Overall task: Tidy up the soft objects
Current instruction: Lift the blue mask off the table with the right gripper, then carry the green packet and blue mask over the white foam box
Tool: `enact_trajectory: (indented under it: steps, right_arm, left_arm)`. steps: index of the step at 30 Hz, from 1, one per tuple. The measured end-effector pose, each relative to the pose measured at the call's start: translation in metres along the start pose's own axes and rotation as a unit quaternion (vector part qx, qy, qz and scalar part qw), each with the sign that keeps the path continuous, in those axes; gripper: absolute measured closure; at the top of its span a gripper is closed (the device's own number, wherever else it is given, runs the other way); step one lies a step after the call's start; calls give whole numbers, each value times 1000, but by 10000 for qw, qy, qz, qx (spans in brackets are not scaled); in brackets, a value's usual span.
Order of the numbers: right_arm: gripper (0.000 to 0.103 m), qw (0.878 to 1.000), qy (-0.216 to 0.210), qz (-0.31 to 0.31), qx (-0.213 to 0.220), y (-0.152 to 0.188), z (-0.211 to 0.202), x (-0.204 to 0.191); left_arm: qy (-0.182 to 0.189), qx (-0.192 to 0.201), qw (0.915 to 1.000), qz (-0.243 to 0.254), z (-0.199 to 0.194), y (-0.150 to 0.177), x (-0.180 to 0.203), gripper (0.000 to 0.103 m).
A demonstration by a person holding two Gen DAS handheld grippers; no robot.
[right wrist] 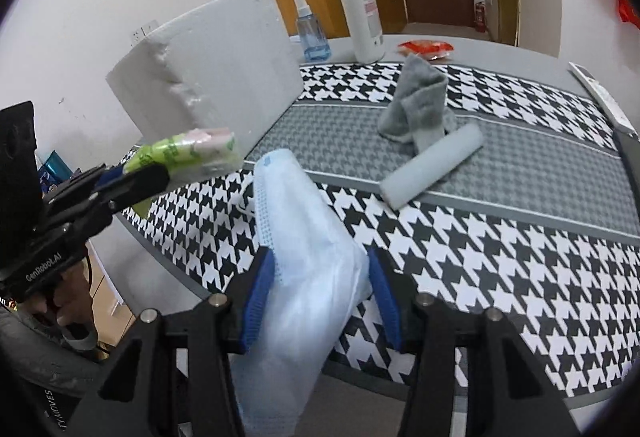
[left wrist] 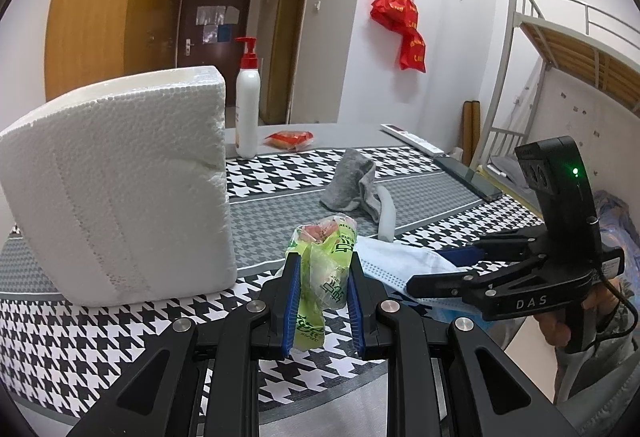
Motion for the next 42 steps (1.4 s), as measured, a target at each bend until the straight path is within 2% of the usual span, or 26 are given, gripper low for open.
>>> enact_trajectory:
  steps: [1, 2, 3, 4, 7, 17, 27, 42]
  right_arm:
    - [50, 10000, -9, -5, 8, -1, 1, 0]
    - [57, 10000, -10, -1, 3, 0, 1, 1]
    - [78, 10000, 26, -56, -50, 0, 3, -1]
    - [83, 9999, 58, -89, -61, 1, 4, -1]
    - [89, 9999, 88, -83, -17, 2, 6, -1]
    - [89, 9988, 144, 241, 393, -6, -8, 8]
    - [89, 9960, 273, 109, 848, -7, -29, 1]
    - [89, 9921, 273, 27, 1227, -15, -50, -8]
  left_arm:
    - [7, -4, 10000, -5, 0, 0, 0, 80]
    - [8, -6, 10000, -2, 1, 0, 1, 80]
    - [6, -7, 10000, 4, 1, 0, 1, 80]
    - [13, -14, 10000, 6, 2, 0, 1, 80]
    - [2, -8, 10000, 0, 3, -2, 1, 80]
    - [-92, 84, 9999, -37, 0, -3, -2, 80]
    - [-146, 233, 9996, 11, -10, -6, 0, 80]
    - [-286, 488, 9983, 143, -24, -21, 4, 80]
Point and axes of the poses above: each gripper's, at about its wrist camera, not at the fingertips, and z roughly the way its jaws point, x to its right, y to its underside, the point moved 1 cm from there along z, roughly the way its jaws point, and after that the axes turned 6 degrees about z, right-handed, at the moved point
